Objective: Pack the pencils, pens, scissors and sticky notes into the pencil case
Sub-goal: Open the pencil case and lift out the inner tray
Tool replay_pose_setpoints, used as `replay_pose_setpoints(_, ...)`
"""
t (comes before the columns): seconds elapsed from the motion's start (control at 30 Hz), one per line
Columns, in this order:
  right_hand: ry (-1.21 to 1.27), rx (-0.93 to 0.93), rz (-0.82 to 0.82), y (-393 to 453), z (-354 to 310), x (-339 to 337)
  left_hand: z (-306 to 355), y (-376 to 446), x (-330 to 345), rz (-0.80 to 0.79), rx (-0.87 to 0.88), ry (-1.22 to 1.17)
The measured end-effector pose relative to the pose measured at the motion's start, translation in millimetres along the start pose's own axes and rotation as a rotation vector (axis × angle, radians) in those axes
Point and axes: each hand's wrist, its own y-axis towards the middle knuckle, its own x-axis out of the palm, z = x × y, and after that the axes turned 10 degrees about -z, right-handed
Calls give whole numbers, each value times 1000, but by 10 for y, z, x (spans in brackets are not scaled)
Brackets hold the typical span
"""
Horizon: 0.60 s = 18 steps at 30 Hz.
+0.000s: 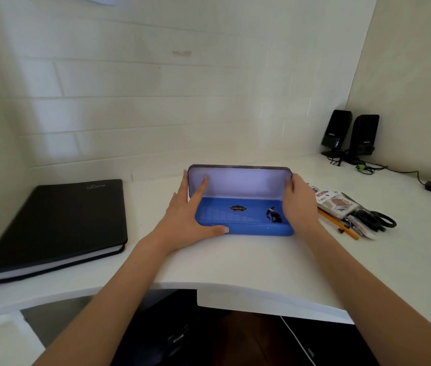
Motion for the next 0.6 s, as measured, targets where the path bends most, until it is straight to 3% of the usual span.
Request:
replay_pose_setpoints(0.3, -113, 87, -205, 118, 50, 45, -35, 27, 32, 48, 1, 185)
replay_pose_setpoints(0.47, -85, 75, -175, 144, 116, 50, -26, 23, 22, 80, 28, 289)
replay_pose_setpoints(0.6, 4, 129, -140, 160, 167, 15, -8, 22, 21, -7, 32, 269)
